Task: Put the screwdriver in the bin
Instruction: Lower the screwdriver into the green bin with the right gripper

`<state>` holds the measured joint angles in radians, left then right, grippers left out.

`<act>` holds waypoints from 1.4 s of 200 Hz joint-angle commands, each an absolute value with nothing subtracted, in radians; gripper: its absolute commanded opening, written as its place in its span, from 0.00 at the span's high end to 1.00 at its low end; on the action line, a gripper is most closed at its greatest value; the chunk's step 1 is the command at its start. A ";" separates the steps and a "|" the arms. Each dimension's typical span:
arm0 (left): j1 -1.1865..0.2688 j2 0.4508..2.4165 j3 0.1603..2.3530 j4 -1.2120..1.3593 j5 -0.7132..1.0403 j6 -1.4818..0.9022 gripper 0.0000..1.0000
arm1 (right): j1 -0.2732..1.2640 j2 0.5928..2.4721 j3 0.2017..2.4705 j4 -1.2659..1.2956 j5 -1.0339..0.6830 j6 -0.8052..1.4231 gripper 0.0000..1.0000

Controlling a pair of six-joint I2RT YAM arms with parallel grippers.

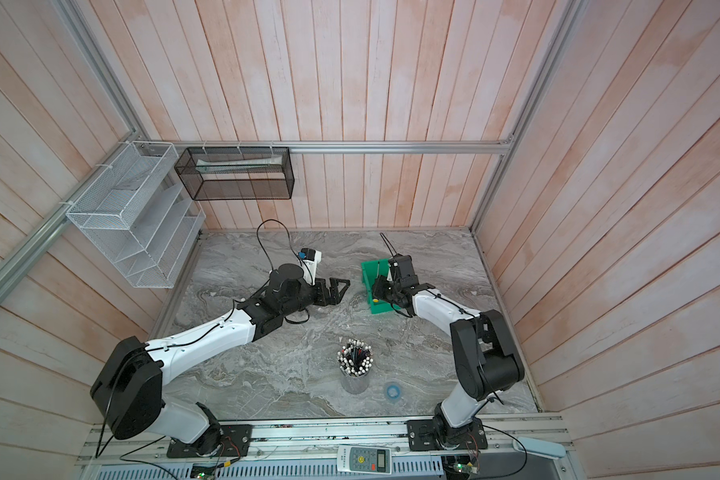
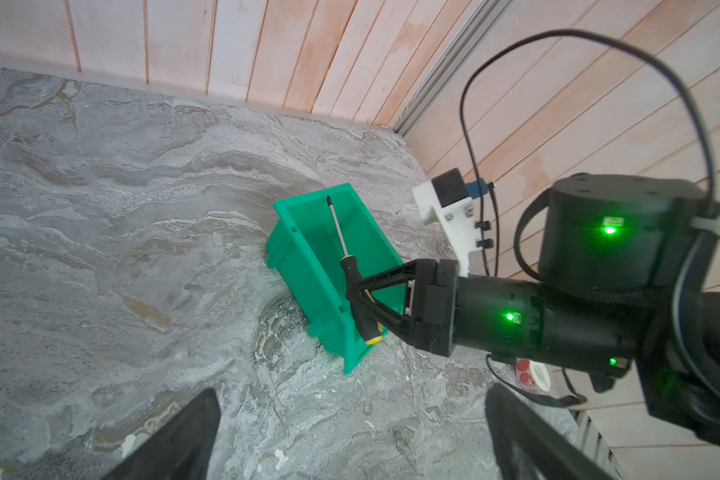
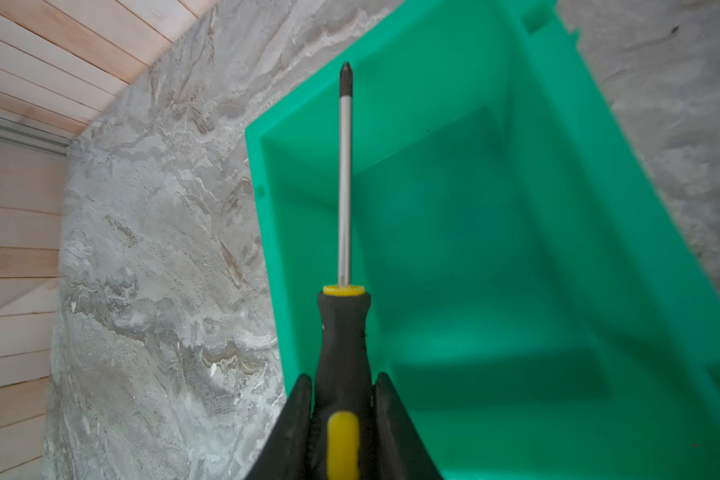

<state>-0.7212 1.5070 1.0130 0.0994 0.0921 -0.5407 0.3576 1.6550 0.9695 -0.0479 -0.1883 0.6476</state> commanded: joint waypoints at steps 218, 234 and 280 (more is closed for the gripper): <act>-0.726 1.467 0.995 0.081 0.016 -0.488 0.00 | 0.364 1.697 1.005 -0.025 -0.081 0.649 0.59; -0.726 1.471 0.996 0.088 0.015 -0.493 0.00 | 0.364 1.722 1.011 -0.028 -0.104 0.637 0.60; -0.726 1.477 1.012 0.078 0.015 -0.488 0.00 | 0.371 1.779 1.010 -0.023 -0.133 0.626 0.61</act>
